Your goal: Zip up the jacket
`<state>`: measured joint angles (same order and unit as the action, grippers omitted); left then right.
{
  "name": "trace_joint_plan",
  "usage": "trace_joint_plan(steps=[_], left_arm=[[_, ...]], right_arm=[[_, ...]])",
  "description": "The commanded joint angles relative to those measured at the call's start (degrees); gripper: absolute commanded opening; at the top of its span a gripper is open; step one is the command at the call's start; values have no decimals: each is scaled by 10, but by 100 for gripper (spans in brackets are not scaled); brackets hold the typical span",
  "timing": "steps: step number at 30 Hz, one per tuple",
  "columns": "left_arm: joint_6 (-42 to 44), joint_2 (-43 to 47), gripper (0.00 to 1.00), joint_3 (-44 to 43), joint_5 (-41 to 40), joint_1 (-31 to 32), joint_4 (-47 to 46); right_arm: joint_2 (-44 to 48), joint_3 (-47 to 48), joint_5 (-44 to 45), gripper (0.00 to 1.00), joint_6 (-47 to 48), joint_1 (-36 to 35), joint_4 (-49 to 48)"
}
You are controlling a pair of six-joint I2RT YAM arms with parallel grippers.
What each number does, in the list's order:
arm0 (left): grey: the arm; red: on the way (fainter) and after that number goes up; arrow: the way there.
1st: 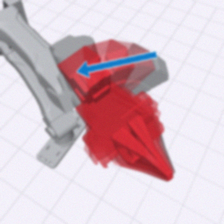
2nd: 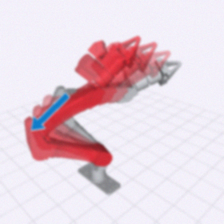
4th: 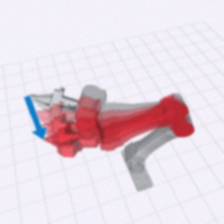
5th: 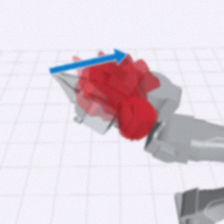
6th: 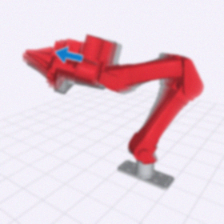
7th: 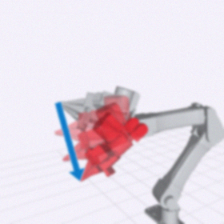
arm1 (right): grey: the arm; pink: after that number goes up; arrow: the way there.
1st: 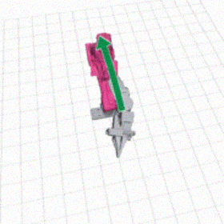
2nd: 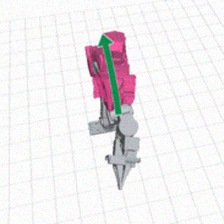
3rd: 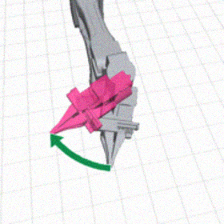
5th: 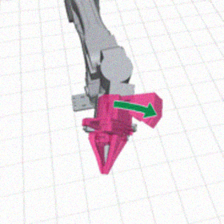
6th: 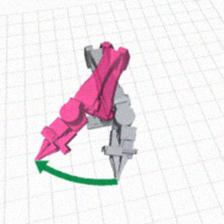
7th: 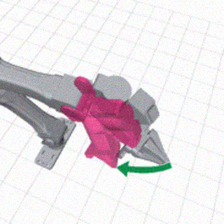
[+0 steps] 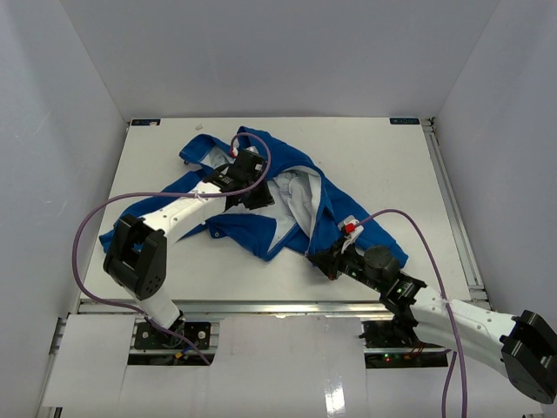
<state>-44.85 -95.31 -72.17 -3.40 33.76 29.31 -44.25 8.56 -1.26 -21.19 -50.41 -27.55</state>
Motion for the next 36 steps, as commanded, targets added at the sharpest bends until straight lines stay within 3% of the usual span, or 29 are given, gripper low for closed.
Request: trace_joint_plan(steps=[1,15,24,30,32,36], left_arm=[[-79,25,42,-16,-165,-3,130],[-149,102,57,65,-75,6,99],[-139,88,62,44,-144,23,107],[-236,167,62,47,-240,23,238],[-271,194,63,74,-260,22,271],[-251,302,63,200,-237,21,207]], right_arm=[[9,0,5,9,2,-1,-31],[15,-2,4,9,1,-1,-30],[24,-1,8,9,5,0,-19],[28,3,1,9,4,0,-16],[30,2,-1,9,2,-1,-15],[42,-1,-5,9,0,-1,-10]])
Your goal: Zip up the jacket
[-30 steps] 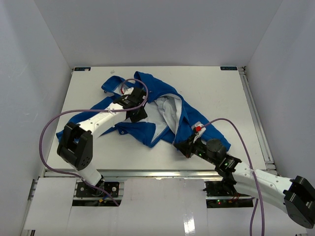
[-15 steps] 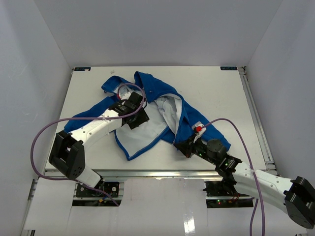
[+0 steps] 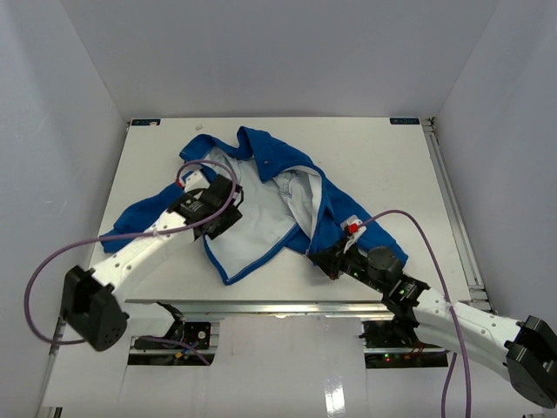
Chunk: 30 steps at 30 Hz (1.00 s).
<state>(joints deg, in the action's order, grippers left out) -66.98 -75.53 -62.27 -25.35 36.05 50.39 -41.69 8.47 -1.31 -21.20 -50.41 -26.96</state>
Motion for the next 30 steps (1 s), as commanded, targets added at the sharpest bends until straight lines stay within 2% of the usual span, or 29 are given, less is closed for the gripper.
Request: trace_joint_plan(steps=[1,4,8,13,19,21,25,30], left_arm=[[-20,130,63,148,-2,-2,-35],[-5,203,63,235,42,-3,-110],[-21,252,60,307,46,-3,-120],[-39,270,60,347,43,-3,-132],[2,246,62,398,82,-3,-253],[27,216,58,395,91,-3,-292],[74,171,51,319,107,-2,-296],[112,101,52,224,140,2,-303]], right_arm=[[19,0,-4,9,0,-1,-14],[27,1,-6,9,0,-1,-8],[30,1,-8,9,-1,-2,-6],[29,3,-9,9,-2,-1,-6],[29,0,-10,9,-3,-2,-9],[30,-1,-10,9,-2,-1,-9],[28,-6,-6,9,-2,-1,-12],[4,1,-4,9,3,-1,-24]])
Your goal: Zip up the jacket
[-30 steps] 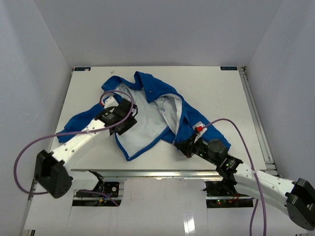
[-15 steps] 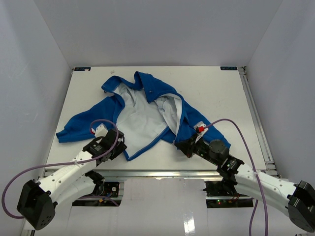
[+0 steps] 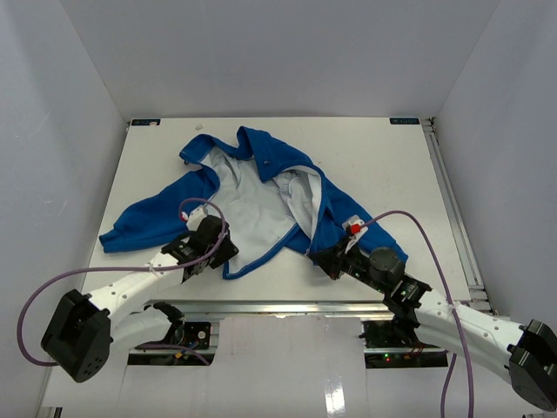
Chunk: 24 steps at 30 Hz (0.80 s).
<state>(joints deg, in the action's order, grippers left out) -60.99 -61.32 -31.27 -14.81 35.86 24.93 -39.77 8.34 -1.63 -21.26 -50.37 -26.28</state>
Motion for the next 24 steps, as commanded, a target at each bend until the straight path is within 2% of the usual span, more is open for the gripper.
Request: trace_joint_plan(steps=[1,4,13,21,24], left_arm=[[56,-65,52,-110,41,4,-51],[75,-122,52,-175,67,7,-60],[120,-310,54,-280,121,9,-92],[139,-327,56,-321,117,9,-98],[137,-333,57,-338,143,9,-101]], right_arm=[[-24,6,-3,9,5,-2,-32],[-45,12,-5,9,4,-2,-42],[-83,15,4,9,9,-2,-57],[-100,19,3,9,7,-2,-68],[-102,19,3,9,8,-2,-68]])
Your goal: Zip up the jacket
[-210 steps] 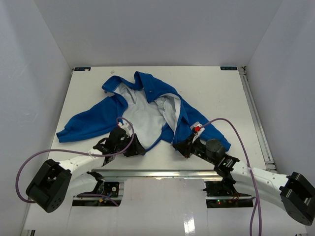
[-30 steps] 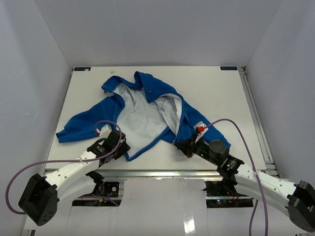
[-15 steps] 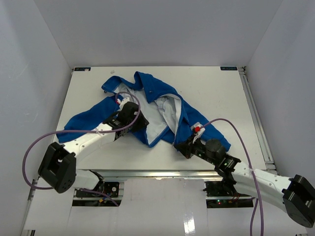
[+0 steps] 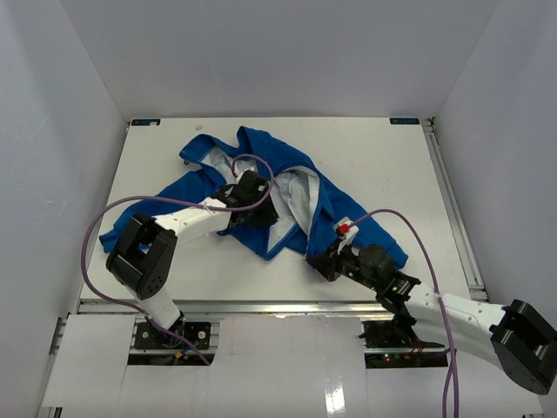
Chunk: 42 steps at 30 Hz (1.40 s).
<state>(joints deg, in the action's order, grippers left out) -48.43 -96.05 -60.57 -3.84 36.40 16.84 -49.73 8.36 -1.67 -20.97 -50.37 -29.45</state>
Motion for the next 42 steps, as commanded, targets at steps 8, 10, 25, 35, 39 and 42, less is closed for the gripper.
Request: trace_joint_plan(steps=[8,10,25,35,39,42], left_arm=[[9,40,57,-14,79,7,-42],[12,55,56,-2,62,6,-34],[-51,320,51,120,-98,5,120],[-151,505,3,304,-127,2,164],[-246,524,0,311,-184,2,241],[-344,513,0,319,-218,2,313]], right_arm=[[10,12,3,9,5,-2,-32],[12,12,3,9,4,-2,-31],[47,10,-2,9,0,-2,-11],[59,12,-5,9,-1,-3,2],[62,13,-8,9,-3,-3,3],[64,14,-8,9,-3,-3,5]])
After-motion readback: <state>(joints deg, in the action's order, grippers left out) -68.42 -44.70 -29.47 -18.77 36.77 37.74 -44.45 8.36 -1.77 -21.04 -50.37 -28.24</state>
